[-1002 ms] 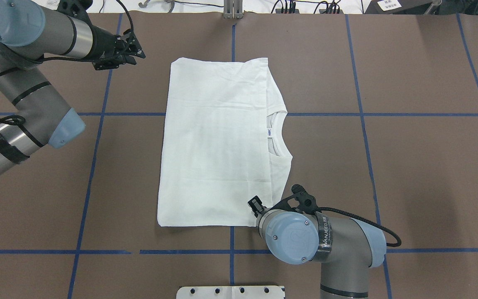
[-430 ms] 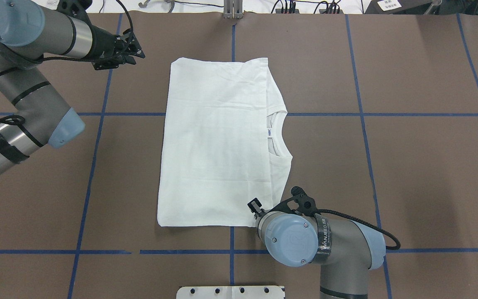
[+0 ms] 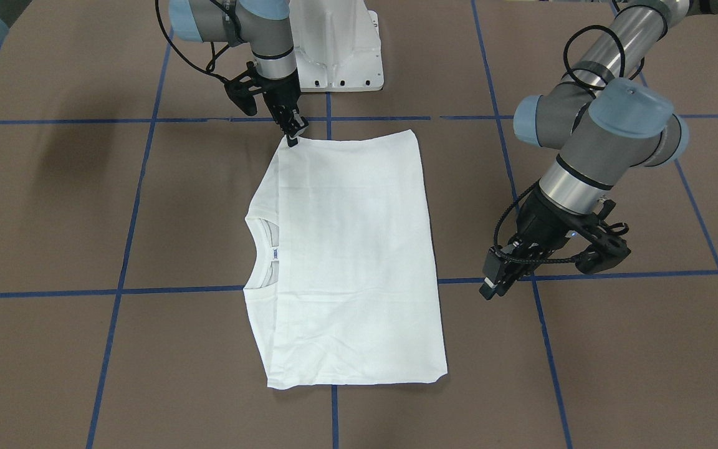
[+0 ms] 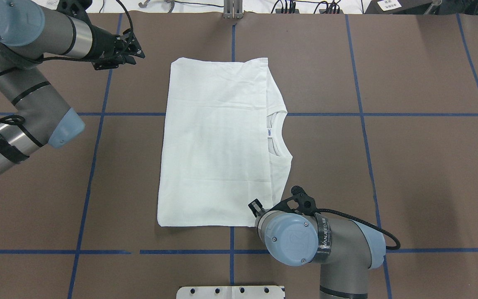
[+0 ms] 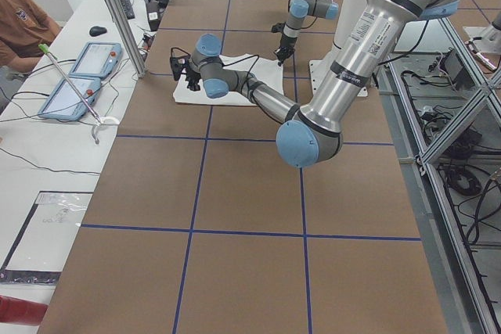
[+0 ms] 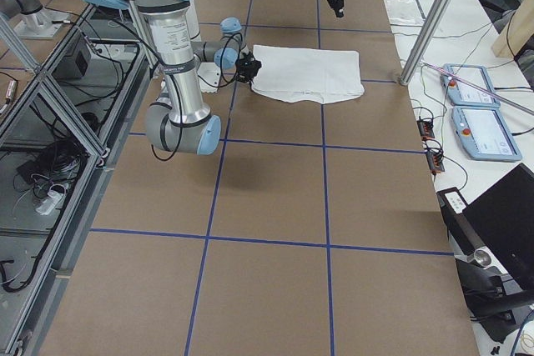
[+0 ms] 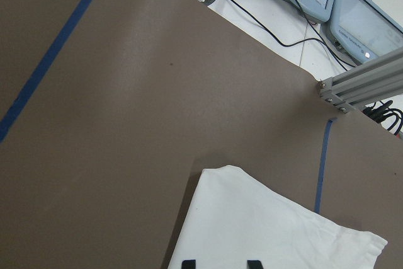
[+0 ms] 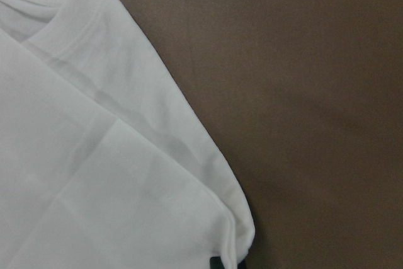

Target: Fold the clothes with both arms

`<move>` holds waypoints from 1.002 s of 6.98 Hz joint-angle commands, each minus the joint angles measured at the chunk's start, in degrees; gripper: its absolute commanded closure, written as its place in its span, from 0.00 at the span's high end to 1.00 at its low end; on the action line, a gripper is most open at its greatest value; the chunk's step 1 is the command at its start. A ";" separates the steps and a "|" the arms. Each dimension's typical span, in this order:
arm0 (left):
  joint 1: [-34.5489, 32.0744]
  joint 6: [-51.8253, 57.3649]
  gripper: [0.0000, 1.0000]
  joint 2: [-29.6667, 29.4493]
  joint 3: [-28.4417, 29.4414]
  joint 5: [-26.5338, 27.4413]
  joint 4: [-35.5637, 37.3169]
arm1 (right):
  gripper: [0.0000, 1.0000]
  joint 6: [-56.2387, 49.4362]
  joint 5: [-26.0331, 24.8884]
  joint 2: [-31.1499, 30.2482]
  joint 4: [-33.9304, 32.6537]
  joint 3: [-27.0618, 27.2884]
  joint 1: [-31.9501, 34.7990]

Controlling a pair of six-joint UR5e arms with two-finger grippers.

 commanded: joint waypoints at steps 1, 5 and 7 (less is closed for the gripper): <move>0.00 0.00 0.39 0.00 0.00 0.00 0.00 | 0.00 -0.06 0.09 0.08 0.01 0.57 0.93; 0.26 -2.09 0.39 1.74 -2.79 -0.35 0.00 | 0.00 -0.15 0.79 -1.85 -0.25 4.16 1.19; 3.23 -8.22 0.39 7.09 -10.85 -0.35 -0.09 | 0.00 -0.06 0.79 -3.87 -0.78 7.15 0.23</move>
